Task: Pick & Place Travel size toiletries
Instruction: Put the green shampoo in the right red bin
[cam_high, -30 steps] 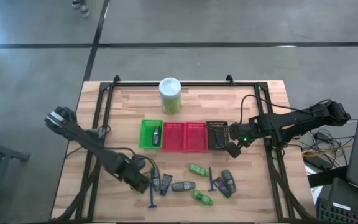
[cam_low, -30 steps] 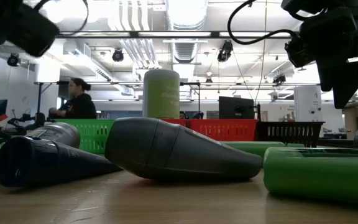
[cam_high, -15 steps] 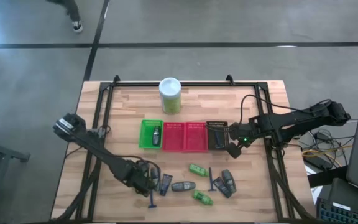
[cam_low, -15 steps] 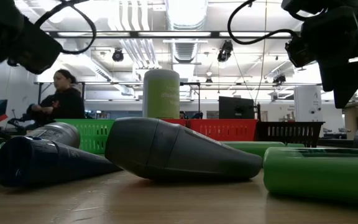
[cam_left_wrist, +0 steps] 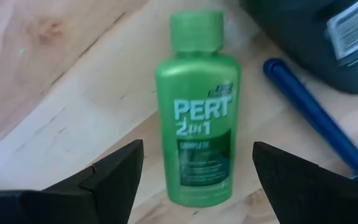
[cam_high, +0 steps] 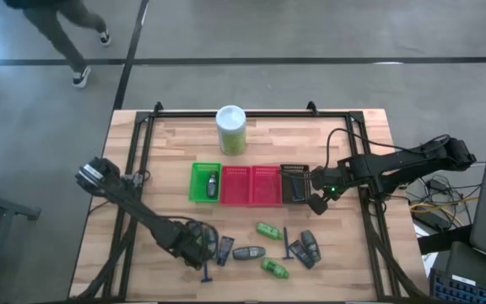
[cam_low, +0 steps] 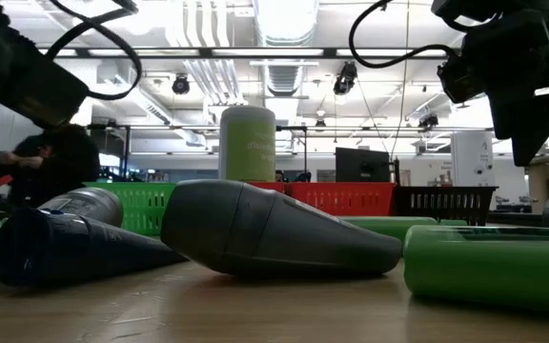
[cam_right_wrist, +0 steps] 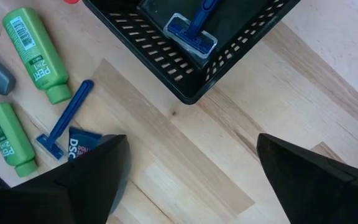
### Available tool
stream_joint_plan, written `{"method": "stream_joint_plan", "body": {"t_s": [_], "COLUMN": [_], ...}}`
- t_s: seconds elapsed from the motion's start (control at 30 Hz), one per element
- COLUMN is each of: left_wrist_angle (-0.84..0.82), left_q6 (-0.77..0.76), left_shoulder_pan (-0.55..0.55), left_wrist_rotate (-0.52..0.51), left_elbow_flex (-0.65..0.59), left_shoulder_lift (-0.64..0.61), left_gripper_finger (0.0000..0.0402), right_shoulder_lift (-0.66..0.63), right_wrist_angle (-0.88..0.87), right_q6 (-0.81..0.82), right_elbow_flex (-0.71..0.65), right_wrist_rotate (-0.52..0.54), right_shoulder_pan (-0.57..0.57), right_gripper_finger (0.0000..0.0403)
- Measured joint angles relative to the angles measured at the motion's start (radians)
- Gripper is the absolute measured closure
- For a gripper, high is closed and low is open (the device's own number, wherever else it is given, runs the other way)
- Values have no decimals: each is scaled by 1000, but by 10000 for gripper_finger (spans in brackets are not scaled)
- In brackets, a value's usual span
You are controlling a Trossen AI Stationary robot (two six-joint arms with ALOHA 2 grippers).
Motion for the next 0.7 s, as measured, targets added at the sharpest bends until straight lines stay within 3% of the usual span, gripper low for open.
{"method": "stream_joint_plan", "body": {"t_s": [0.7], "left_wrist_angle": [75], "left_q6": [28], "left_shoulder_pan": [-19], "left_wrist_rotate": [-3], "left_elbow_flex": [-62], "left_shoulder_lift": [1], "left_gripper_finger": [104], "right_shoulder_lift": [0], "right_wrist_angle": [1], "right_q6": [4], "right_elbow_flex": [0], "right_wrist_rotate": [1], "right_shoulder_pan": [0], "right_gripper_finger": [46]}}
